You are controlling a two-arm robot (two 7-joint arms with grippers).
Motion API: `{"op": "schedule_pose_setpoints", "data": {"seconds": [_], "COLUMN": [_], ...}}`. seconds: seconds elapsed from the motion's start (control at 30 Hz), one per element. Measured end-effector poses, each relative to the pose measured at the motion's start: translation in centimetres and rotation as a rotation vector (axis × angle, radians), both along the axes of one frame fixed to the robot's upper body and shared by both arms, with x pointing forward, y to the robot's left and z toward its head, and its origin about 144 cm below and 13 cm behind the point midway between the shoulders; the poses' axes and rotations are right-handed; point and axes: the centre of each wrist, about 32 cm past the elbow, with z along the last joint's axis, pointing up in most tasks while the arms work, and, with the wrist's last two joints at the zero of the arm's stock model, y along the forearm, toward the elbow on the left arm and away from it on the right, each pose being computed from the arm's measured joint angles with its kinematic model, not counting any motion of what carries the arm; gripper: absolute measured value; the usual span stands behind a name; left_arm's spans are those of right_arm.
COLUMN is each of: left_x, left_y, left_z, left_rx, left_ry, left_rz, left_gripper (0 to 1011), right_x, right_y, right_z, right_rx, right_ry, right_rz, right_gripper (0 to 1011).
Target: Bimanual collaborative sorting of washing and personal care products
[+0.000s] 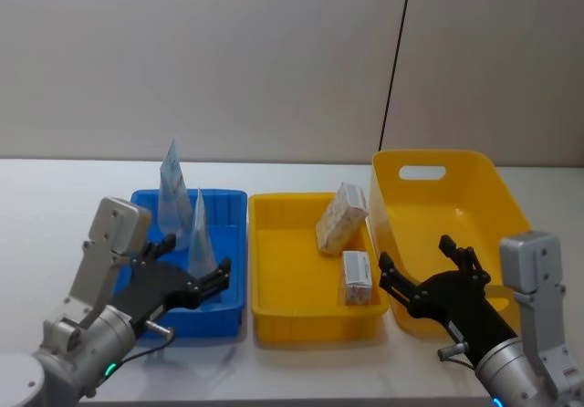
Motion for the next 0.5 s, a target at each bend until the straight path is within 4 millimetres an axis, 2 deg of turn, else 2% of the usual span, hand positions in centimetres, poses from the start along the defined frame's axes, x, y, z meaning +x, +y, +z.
{"op": "schedule_pose_setpoints", "data": {"seconds": [0.5], "left_x": [3.1], "left_y": [-0.7], "left_z": [-1.2], "left_rx": [0.018], "left_ry": [0.072], "left_rz": [0.042], "left_gripper": [1001], "right_x": [0.0], "right_y": [0.0], "right_z": [0.0], "right_rx": [0.0], "right_ry": [0.0], "right_rz": [0.0], "right_gripper": [1004]}}
